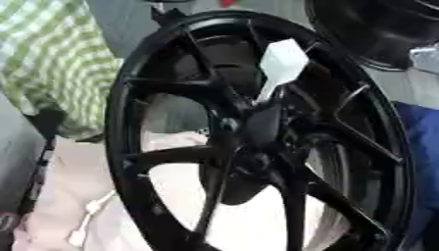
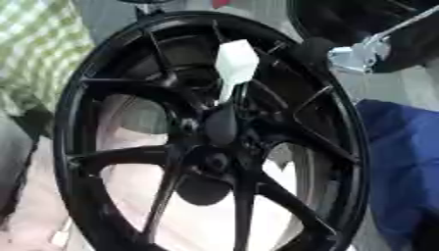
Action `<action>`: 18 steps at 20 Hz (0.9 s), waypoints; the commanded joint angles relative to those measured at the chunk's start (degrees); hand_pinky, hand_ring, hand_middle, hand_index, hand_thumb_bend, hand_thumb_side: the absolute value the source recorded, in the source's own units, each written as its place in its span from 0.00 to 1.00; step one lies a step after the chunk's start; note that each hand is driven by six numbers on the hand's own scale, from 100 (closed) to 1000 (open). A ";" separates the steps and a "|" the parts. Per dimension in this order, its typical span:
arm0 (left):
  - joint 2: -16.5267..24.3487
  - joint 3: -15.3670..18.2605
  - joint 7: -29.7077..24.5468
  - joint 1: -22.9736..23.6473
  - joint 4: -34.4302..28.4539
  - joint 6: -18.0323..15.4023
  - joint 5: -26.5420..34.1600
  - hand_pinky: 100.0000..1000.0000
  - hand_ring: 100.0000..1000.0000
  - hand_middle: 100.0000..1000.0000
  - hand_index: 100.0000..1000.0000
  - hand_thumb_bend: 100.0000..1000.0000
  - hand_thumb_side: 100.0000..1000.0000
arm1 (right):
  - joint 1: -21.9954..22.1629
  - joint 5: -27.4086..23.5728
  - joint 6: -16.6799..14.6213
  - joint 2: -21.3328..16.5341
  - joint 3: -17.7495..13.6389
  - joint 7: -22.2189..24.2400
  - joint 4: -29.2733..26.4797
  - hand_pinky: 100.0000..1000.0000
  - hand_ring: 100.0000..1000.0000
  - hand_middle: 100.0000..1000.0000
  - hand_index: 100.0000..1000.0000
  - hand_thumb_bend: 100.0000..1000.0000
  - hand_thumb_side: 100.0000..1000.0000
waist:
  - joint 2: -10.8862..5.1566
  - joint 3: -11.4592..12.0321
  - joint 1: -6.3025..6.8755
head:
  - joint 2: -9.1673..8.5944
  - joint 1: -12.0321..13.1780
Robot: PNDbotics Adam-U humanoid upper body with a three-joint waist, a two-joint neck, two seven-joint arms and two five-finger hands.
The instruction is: Pull the pin out of the wheel hub.
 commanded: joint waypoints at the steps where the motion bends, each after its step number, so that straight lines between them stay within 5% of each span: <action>1: 1.69 0.57 0.18 0.03 -1.20 -0.13 -0.39 0.88 0.67 0.52 0.77 0.05 0.52 | -0.29 -2.10 -0.12 -2.63 -1.44 -0.29 -0.71 0.75 0.76 0.67 0.80 0.36 0.01 | -1.09 -0.23 0.62 | -0.07 0.31; 10: 1.87 0.79 0.41 0.44 -1.20 -0.13 -0.49 0.88 0.67 0.52 0.77 0.06 0.52 | 0.40 -8.24 -1.41 -3.91 -3.07 -0.29 -0.71 0.75 0.75 0.65 0.77 0.27 0.03 | -1.56 -0.49 0.62 | -0.08 0.47; 18: 1.81 0.71 0.20 0.17 -1.20 -0.23 -0.49 0.88 0.67 0.52 0.77 0.06 0.52 | 0.96 -5.40 -4.75 -3.88 -2.45 4.35 -0.71 0.76 0.77 0.68 0.80 0.27 0.00 | -1.19 -0.14 0.62 | -0.64 -0.20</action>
